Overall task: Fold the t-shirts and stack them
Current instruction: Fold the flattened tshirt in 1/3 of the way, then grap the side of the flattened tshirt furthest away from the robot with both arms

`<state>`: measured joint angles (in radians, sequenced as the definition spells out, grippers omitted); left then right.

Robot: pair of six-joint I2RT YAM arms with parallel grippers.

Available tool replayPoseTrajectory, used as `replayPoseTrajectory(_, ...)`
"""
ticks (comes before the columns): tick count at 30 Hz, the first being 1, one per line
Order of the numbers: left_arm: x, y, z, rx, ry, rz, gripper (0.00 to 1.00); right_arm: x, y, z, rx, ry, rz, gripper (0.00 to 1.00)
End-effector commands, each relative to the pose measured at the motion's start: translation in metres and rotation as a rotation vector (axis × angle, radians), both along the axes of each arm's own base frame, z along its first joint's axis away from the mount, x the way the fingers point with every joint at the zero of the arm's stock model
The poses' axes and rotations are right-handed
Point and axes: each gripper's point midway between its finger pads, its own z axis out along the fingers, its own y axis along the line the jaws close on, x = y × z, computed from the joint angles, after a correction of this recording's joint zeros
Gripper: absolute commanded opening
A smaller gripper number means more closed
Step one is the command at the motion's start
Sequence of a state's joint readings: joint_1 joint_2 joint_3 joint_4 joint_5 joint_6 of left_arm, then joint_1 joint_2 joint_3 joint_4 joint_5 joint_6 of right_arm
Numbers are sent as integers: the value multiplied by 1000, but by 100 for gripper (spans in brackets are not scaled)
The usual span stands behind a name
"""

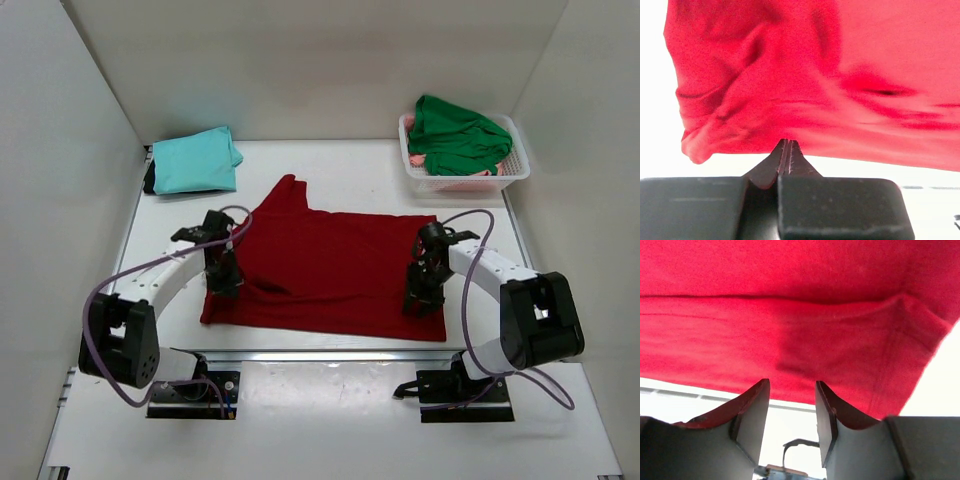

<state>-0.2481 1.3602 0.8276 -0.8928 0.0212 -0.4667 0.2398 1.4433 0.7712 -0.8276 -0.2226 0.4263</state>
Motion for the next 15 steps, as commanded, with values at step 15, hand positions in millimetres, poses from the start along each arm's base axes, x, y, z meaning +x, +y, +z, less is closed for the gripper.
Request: replayPoseTrajectory(15, 302, -15, 111, -187, -468, -48, 36, 181, -40, 96, -18, -313, -132, 39)
